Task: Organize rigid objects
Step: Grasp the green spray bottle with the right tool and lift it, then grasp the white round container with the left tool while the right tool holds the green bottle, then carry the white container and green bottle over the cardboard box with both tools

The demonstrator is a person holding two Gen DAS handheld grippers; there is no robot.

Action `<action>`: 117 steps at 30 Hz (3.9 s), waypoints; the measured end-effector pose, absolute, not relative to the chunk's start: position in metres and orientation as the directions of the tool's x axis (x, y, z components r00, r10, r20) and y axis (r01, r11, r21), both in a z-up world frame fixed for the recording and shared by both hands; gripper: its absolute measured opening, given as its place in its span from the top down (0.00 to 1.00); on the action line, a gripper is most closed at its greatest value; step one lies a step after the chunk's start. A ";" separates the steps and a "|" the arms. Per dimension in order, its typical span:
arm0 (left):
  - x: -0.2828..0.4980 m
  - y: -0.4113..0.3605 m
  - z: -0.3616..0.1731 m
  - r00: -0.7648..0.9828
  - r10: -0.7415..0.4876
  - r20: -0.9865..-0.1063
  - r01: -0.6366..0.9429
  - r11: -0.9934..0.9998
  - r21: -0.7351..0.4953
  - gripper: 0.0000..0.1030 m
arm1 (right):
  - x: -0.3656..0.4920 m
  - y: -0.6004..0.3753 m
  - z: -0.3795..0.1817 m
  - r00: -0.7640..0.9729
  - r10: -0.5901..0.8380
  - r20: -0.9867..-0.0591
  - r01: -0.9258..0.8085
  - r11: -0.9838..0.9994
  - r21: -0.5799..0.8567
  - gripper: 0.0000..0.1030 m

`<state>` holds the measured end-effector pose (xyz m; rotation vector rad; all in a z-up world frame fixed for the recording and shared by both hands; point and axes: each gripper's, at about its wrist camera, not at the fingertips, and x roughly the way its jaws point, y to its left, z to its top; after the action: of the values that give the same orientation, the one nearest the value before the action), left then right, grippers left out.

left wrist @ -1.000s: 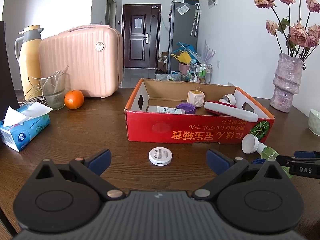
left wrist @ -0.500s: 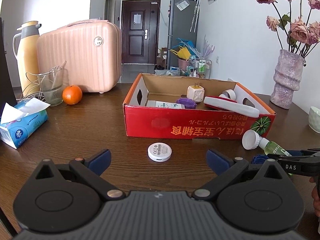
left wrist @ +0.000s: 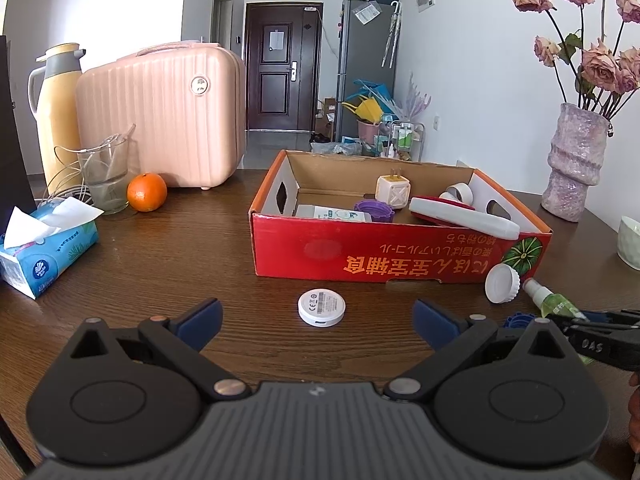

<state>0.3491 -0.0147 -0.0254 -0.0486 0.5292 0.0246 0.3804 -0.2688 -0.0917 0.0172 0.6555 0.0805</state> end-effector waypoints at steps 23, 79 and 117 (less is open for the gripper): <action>0.339 0.021 -0.010 0.883 0.034 -0.468 -0.075 0.995 -0.069 0.00 | 0.371 -0.266 -0.097 0.754 0.039 -0.655 -0.032 0.999 0.023 0.70; 0.441 -0.006 -0.063 0.766 -0.007 -0.643 0.007 1.000 -0.002 0.28 | 0.347 -0.303 -0.062 0.875 0.067 -0.479 0.039 0.978 0.207 0.70; 0.380 -0.012 -0.021 0.877 0.025 -0.480 -0.046 0.998 -0.032 0.61 | 0.326 -0.288 -0.049 0.912 0.102 -0.398 -0.029 0.982 0.187 0.70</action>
<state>0.3804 -0.0123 -0.0210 -0.0428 0.5004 0.0368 0.3259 -0.2878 -0.0495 0.1790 0.4188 0.0677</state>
